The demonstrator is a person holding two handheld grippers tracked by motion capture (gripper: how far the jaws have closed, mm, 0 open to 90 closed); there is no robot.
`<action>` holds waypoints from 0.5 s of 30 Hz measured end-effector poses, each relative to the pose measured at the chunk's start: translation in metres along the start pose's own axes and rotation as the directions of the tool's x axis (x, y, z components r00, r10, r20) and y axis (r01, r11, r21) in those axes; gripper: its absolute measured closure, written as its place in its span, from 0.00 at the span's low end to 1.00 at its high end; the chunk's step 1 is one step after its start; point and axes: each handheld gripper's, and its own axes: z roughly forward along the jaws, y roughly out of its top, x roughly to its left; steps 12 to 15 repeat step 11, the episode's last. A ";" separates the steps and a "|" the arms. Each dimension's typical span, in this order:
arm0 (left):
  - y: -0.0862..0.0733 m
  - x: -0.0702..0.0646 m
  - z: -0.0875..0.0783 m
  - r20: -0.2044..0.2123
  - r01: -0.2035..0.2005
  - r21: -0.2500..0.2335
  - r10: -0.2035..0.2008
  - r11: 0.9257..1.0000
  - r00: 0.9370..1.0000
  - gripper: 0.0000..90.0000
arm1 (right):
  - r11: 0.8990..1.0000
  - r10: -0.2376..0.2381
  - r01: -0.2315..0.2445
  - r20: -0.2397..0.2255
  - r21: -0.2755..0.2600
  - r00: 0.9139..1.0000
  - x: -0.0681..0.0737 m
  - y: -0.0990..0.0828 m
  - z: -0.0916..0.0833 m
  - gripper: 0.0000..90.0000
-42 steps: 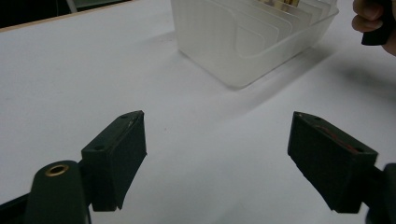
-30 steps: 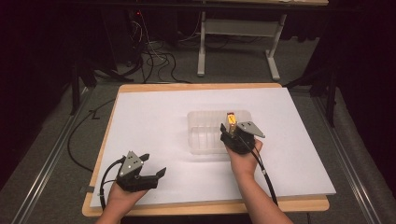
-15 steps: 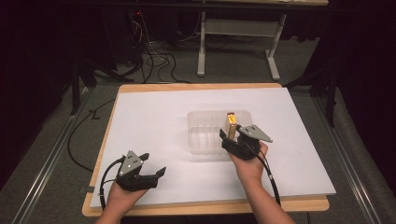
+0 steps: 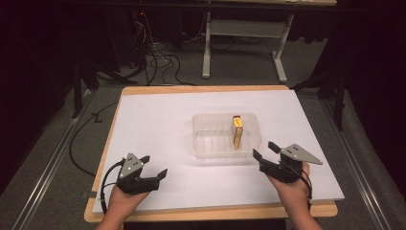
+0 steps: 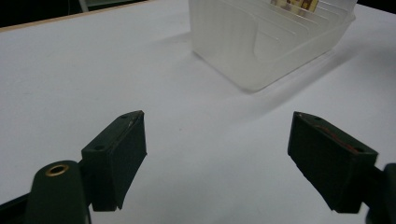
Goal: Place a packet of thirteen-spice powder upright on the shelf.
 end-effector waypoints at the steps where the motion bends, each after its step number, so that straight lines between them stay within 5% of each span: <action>1: -0.001 0.001 0.000 -0.004 0.003 0.003 -0.003 1.000 1.000 0.22 | 1.000 -0.001 0.001 0.050 -0.003 0.999 -0.015 -0.011 -0.010 0.38; 5: 0.000 0.002 0.002 -0.017 0.021 -0.002 -0.021 1.000 1.000 0.22 | 0.997 -0.028 0.020 0.122 0.070 0.992 -0.049 -0.029 -0.015 0.38; 7: 0.000 0.002 0.003 -0.021 0.023 -0.002 -0.023 1.000 1.000 0.22 | 0.998 0.016 -0.025 0.142 0.061 0.990 -0.062 -0.034 -0.016 0.39; 15: 0.001 0.000 0.004 -0.028 0.031 -0.009 -0.031 0.999 0.999 0.22 | 0.999 0.045 -0.047 0.129 0.015 0.991 -0.061 -0.031 -0.022 0.37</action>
